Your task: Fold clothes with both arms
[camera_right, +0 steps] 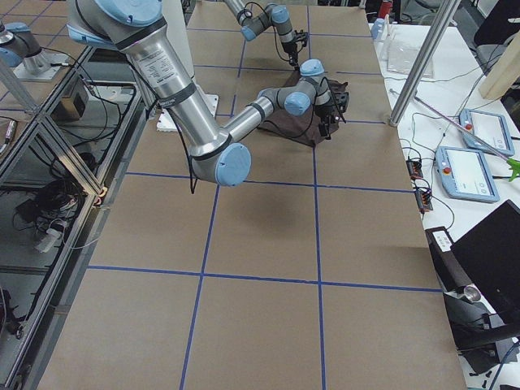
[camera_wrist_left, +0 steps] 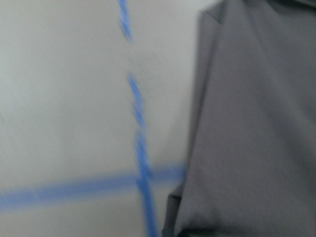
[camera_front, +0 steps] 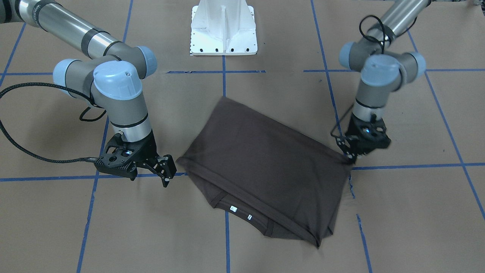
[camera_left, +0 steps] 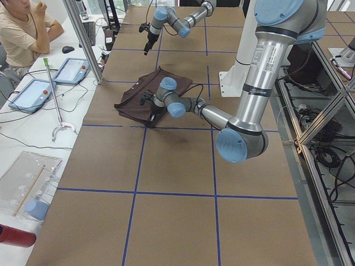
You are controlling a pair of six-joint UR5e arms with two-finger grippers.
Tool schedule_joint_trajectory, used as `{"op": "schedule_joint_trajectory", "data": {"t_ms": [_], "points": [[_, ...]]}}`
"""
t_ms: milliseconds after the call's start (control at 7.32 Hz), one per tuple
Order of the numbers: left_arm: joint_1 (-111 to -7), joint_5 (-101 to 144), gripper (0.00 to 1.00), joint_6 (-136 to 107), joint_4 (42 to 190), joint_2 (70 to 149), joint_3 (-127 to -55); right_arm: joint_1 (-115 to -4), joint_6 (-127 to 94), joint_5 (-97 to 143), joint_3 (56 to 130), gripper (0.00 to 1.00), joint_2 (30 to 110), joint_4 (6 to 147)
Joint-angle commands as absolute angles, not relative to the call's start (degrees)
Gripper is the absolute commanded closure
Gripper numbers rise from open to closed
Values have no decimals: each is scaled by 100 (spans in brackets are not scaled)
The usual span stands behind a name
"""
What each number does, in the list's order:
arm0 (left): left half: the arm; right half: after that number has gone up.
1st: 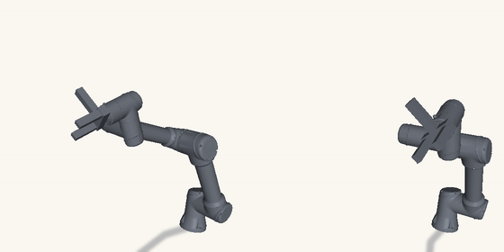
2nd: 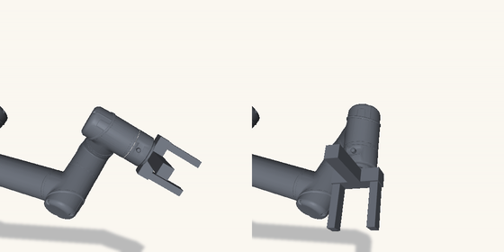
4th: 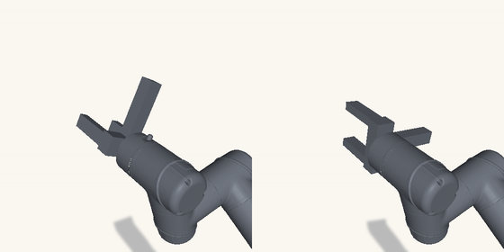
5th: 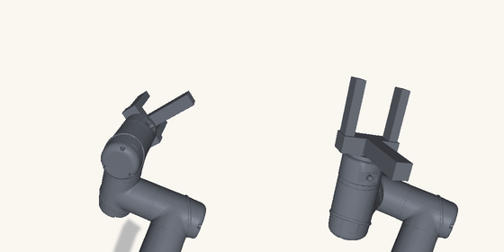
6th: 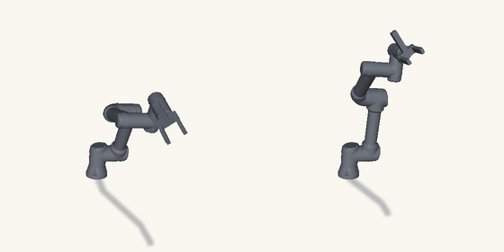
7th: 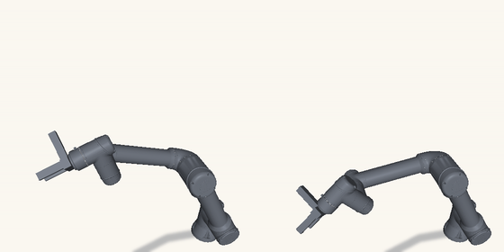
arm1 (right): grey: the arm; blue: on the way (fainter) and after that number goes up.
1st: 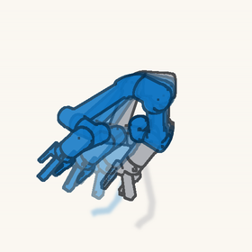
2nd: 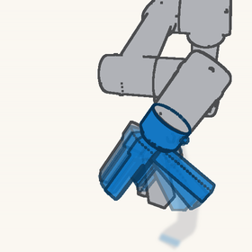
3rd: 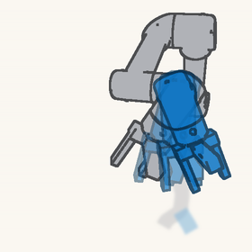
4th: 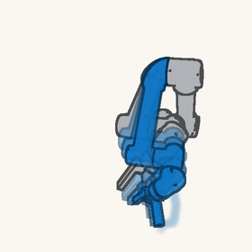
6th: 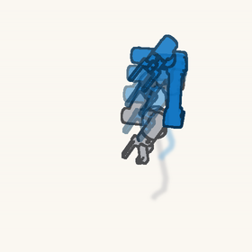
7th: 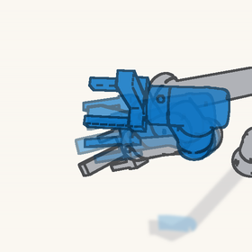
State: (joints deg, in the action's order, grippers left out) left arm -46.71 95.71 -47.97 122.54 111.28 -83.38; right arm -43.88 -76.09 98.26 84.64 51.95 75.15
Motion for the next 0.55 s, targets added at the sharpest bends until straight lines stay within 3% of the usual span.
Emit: {"op": "schedule_joint_trajectory", "data": {"t_ms": [0,137,273,410], "points": [[-5342,9563,100,-4465,13179,12937,-5646,-4386,-7638,9817,8464,0,5168,7515],[-5370,9345,100,-4474,13445,13355,-5007,-4377,-7646,9817,8551,0,5168,7523],[-5405,9299,100,-4465,13473,13368,-4923,-4342,-7655,9817,8569,0,5159,7523],[-5510,9482,65,-4300,13474,13368,-5079,-4316,-7751,9809,8543,0,5107,7532]]}}
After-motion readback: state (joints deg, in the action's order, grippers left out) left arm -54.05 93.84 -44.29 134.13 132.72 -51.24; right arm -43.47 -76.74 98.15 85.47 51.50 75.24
